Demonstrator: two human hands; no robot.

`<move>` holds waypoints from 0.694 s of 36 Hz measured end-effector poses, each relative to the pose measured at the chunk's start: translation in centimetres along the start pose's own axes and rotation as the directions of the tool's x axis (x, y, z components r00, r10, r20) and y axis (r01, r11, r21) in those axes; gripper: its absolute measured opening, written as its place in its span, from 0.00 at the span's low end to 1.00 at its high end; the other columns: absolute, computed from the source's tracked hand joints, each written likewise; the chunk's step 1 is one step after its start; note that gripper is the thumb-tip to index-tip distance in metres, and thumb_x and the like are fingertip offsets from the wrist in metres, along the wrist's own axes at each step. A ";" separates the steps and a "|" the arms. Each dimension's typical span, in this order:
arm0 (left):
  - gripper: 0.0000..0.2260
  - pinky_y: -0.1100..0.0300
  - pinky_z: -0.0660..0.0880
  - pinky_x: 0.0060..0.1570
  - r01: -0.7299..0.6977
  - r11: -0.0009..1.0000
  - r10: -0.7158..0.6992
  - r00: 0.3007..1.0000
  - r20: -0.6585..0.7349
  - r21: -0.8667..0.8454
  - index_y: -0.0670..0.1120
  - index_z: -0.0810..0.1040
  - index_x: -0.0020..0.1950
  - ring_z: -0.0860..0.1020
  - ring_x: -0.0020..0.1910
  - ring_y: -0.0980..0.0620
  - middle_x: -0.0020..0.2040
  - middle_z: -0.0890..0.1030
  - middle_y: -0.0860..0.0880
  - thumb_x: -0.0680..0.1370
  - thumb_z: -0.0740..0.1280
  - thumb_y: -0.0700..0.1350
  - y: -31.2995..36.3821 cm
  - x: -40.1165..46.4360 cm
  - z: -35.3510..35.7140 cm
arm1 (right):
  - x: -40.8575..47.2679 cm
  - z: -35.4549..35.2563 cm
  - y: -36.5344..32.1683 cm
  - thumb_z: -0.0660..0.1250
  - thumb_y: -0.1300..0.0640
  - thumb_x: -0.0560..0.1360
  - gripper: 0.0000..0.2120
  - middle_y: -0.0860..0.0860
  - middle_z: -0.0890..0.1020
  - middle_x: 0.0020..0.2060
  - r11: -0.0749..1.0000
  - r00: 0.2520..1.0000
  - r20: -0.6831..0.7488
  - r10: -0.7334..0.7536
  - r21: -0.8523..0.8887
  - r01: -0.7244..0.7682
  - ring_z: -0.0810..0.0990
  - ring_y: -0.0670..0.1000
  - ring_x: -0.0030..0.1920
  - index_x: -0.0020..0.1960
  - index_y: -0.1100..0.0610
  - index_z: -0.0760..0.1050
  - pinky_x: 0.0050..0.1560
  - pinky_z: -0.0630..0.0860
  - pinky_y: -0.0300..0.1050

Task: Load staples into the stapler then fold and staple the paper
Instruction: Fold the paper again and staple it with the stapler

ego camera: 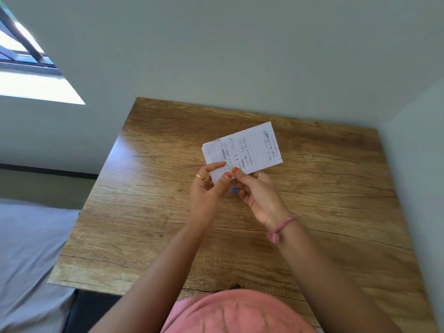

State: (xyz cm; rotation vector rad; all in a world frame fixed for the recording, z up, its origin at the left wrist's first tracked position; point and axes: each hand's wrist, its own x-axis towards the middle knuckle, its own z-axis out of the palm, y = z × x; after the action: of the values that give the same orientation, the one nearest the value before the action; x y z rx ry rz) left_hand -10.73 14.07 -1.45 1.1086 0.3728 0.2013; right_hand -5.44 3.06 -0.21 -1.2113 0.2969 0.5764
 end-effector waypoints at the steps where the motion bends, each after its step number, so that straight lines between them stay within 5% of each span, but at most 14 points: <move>1: 0.09 0.61 0.78 0.48 0.009 0.999 -0.010 1.000 0.016 0.036 0.50 0.82 0.52 0.81 0.58 0.47 0.56 0.83 0.45 0.75 0.70 0.39 0.0 0.1 -0.3 | 0.0 0.0 0.0 0.72 0.59 0.73 0.12 0.51 0.86 0.50 1.000 1.000 0.003 -0.005 -0.019 0.005 0.83 0.45 0.42 0.56 0.54 0.79 0.34 0.75 0.35; 8: 0.09 0.65 0.78 0.47 0.072 0.990 -0.072 0.997 -0.007 0.121 0.47 0.83 0.51 0.83 0.52 0.54 0.51 0.85 0.51 0.76 0.68 0.35 0.5 0.9 -1.5 | 0.0 -1.2 -0.8 0.72 0.60 0.73 0.08 0.51 0.86 0.47 0.995 1.000 0.003 0.003 -0.095 -0.003 0.82 0.49 0.44 0.52 0.55 0.80 0.36 0.76 0.37; 13: 0.10 0.60 0.80 0.49 0.106 0.970 -0.104 0.994 -0.019 0.219 0.48 0.84 0.49 0.83 0.48 0.55 0.47 0.85 0.57 0.75 0.69 0.34 1.4 1.5 -2.1 | 0.7 -3.8 -3.2 0.73 0.61 0.70 0.09 0.51 0.86 0.41 0.999 0.995 -0.088 -0.038 0.006 0.039 0.81 0.45 0.37 0.49 0.58 0.78 0.34 0.75 0.35; 18: 0.09 0.62 0.80 0.47 0.127 0.966 -0.118 0.992 -0.052 0.226 0.46 0.85 0.48 0.83 0.50 0.54 0.51 0.84 0.52 0.75 0.69 0.33 1.9 1.9 -2.6 | 1.7 -6.5 -4.5 0.71 0.63 0.73 0.06 0.52 0.86 0.44 0.984 0.973 -0.209 -0.099 0.128 0.128 0.81 0.44 0.38 0.50 0.58 0.79 0.33 0.75 0.33; 20: 0.09 0.61 0.80 0.48 0.136 0.973 -0.123 0.989 -0.081 0.184 0.44 0.84 0.49 0.83 0.51 0.53 0.50 0.85 0.51 0.75 0.69 0.33 2.0 2.0 -3.1 | 1.8 -7.3 -4.8 0.70 0.62 0.74 0.07 0.52 0.87 0.45 0.983 0.952 -0.251 -0.174 0.016 0.184 0.83 0.44 0.42 0.51 0.57 0.79 0.34 0.75 0.33; 22: 0.09 0.62 0.80 0.48 0.137 0.981 -0.126 0.988 -0.084 0.139 0.44 0.84 0.50 0.83 0.51 0.53 0.48 0.86 0.53 0.75 0.69 0.33 2.2 2.1 -3.8 | 1.7 -7.8 -4.8 0.70 0.61 0.74 0.06 0.50 0.87 0.44 0.940 0.931 -0.242 -0.275 -0.273 0.207 0.84 0.42 0.41 0.51 0.56 0.79 0.32 0.74 0.31; 25: 0.11 0.65 0.78 0.46 0.130 0.983 -0.122 0.990 -0.072 0.127 0.46 0.84 0.52 0.82 0.53 0.53 0.52 0.85 0.53 0.75 0.68 0.33 2.4 2.3 -4.5 | 1.5 -7.5 -3.8 0.71 0.56 0.74 0.04 0.44 0.86 0.42 0.730 0.938 -0.079 -0.336 -0.651 0.207 0.84 0.39 0.43 0.49 0.50 0.79 0.34 0.74 0.27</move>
State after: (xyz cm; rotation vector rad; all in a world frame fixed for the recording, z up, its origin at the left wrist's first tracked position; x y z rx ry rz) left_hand -10.30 19.65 -1.46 1.2059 0.5176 0.1009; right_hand -1.48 -4.47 -0.50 -1.9466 0.0698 0.2959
